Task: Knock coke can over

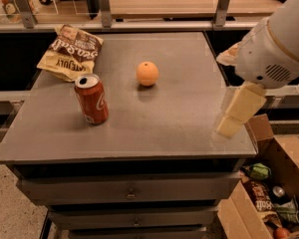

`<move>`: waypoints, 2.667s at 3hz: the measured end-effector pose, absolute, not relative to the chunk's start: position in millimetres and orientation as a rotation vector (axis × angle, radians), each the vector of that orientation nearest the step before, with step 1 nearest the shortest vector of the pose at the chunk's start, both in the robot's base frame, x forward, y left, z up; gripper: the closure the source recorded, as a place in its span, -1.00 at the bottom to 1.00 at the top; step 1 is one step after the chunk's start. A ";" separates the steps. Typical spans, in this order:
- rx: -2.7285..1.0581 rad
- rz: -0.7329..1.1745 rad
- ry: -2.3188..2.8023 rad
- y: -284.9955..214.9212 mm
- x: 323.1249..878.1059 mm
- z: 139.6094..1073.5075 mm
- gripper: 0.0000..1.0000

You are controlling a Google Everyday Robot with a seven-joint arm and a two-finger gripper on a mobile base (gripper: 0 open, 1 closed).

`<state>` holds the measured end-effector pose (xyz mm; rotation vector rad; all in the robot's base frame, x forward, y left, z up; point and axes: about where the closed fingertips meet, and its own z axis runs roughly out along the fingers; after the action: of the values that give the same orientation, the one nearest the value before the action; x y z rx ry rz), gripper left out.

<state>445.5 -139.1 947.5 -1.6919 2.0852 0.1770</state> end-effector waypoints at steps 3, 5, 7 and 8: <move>-1.540 0.334 1.903 -15.5 469.5 937.6 -1.00; -1.455 0.393 2.033 37.2 518.3 877.0 -1.00; -1.406 0.693 1.945 78.7 534.8 858.2 -1.00; -1.366 0.852 1.835 90.8 533.9 861.7 -1.00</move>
Offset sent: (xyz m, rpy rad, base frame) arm 0.0184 0.1408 0.0028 0.3418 -0.1227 0.0537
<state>533.9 90.8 861.7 -1.3661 1.8349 0.8522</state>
